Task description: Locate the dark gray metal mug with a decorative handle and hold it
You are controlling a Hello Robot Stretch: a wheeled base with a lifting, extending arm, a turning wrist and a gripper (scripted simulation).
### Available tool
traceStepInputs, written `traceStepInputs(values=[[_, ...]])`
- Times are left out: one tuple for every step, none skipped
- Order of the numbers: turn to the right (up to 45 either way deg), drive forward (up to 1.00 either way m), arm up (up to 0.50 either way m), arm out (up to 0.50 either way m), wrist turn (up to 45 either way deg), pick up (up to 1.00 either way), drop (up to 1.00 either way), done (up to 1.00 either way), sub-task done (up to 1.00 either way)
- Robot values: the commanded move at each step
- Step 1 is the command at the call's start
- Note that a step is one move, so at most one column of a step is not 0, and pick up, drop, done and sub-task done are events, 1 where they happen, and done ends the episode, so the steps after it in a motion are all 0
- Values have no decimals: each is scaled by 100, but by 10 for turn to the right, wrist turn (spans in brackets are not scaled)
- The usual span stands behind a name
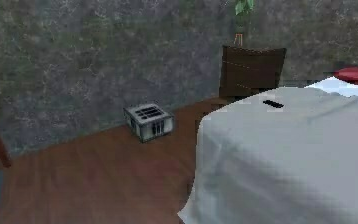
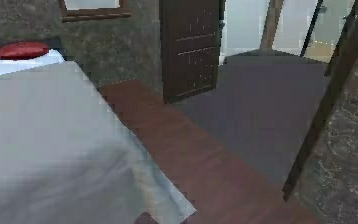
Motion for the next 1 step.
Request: traceStepInputs(values=[[-330, 0, 0, 0, 0, 0, 0, 0, 0]])
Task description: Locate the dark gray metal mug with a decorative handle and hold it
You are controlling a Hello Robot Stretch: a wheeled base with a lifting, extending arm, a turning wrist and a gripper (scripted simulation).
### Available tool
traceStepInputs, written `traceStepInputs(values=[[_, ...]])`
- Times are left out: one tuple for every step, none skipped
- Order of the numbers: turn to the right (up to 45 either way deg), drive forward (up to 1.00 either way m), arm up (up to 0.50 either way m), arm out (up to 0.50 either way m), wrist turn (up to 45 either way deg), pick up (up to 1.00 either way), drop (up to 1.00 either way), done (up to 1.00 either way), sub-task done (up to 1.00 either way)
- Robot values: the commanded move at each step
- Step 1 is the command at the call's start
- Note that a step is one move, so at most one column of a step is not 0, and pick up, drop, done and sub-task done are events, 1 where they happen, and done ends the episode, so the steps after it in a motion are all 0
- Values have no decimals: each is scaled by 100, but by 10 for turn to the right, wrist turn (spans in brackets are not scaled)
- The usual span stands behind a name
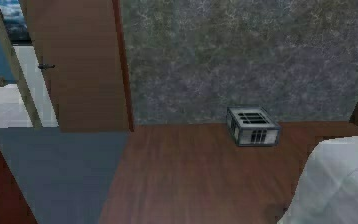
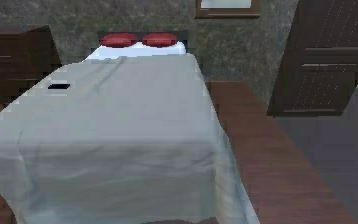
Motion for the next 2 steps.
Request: traceStepInputs(values=[[0, 5, 0, 0, 0, 0, 0, 0, 0], [-450, 0, 0, 0, 0, 0, 0, 0, 0]])
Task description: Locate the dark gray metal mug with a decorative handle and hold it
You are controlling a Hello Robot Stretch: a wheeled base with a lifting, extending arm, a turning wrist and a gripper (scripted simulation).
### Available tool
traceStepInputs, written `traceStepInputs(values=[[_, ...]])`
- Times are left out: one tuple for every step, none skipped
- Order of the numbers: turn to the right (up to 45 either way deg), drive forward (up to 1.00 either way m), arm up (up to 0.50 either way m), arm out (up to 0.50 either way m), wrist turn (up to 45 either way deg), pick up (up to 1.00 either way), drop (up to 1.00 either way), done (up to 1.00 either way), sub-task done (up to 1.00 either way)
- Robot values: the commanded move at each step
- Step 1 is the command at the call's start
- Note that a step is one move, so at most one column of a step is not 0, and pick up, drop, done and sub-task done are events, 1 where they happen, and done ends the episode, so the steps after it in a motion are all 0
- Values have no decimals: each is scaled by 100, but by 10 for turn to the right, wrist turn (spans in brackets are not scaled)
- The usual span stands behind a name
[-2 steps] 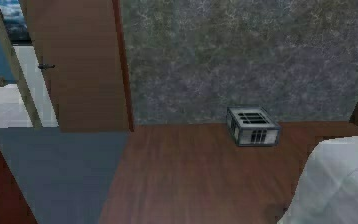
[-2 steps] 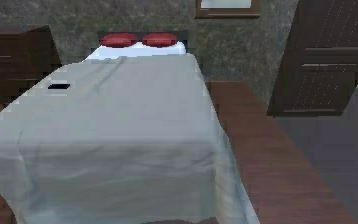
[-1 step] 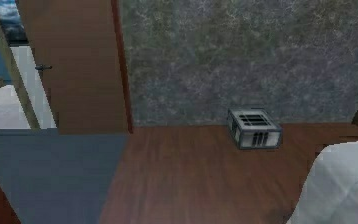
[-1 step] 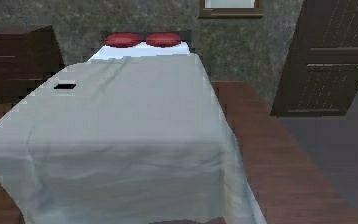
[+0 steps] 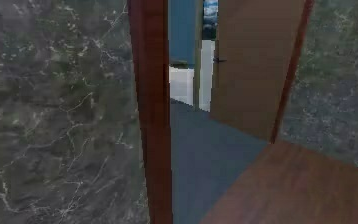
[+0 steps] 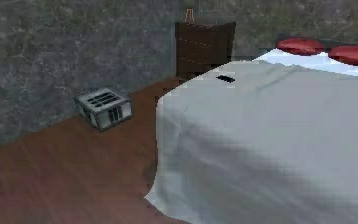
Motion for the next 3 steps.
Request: traceStepInputs(values=[[-420, 0, 0, 0, 0, 0, 0, 0, 0], [0, 5, 0, 0, 0, 0, 0, 0, 0], [-450, 0, 0, 0, 0, 0, 0, 0, 0]])
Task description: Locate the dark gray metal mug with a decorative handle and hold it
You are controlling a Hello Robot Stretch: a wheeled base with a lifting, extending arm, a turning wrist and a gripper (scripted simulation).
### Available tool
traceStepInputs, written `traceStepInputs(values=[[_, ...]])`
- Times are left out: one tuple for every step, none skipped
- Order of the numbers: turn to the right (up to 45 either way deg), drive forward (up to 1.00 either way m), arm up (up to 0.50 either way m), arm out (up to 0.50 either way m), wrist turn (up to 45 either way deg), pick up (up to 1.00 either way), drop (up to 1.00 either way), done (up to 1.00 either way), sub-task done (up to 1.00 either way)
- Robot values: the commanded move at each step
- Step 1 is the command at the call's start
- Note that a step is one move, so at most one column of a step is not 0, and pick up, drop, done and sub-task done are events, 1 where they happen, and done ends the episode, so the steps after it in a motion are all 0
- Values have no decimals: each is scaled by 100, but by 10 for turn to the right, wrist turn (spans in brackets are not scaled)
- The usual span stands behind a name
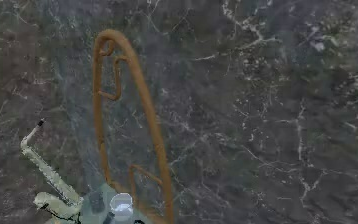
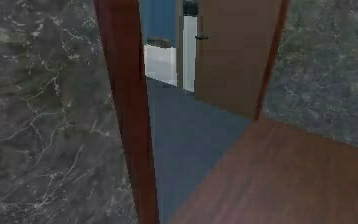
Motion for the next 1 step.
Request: traceStepInputs(values=[[-450, 0, 0, 0, 0, 0, 0, 0, 0]])
